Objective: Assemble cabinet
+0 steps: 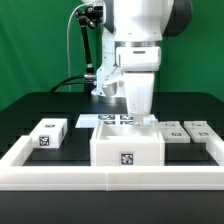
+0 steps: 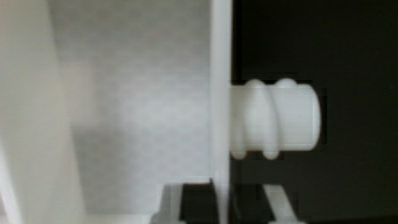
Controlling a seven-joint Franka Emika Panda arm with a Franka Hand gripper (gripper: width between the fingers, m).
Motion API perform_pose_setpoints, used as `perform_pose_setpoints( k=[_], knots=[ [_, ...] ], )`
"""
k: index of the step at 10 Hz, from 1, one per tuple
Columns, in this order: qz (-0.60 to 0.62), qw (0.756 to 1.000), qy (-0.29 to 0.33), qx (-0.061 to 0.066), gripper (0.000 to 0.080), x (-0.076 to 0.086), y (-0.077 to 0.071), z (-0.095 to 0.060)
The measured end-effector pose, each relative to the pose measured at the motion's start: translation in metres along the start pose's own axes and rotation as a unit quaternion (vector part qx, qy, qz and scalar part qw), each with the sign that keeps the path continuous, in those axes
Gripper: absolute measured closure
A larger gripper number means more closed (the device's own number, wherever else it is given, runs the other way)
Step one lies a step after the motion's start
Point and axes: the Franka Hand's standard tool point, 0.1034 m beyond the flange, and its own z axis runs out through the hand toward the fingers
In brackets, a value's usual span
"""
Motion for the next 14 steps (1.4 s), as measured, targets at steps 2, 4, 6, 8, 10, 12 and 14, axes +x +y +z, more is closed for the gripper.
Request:
perform_pose_setpoints(
  k=[2, 4, 6, 8, 10, 12, 14],
  knots=[
    [-0.001, 1.0, 0.007, -0.004, 0.0767, 0.022, 0.01, 0.003],
    [-0.012, 1.0, 0.013, -0.008, 0.0767, 0.04, 0.015, 0.003],
    [-0.01, 1.0, 0.013, -0.008, 0.0767, 0.038, 0.015, 0.003],
    [-0.014, 1.0, 0.014, -0.01, 0.0767, 0.038, 0.016, 0.003],
    [-0.029, 0.999, 0.022, -0.031, 0.0767, 0.047, 0.023, 0.003],
    [-0.029, 0.999, 0.024, -0.031, 0.0767, 0.056, 0.022, 0.003],
    [-0.017, 0.999, 0.024, -0.024, 0.0767, 0.072, 0.022, 0.003]
  ],
)
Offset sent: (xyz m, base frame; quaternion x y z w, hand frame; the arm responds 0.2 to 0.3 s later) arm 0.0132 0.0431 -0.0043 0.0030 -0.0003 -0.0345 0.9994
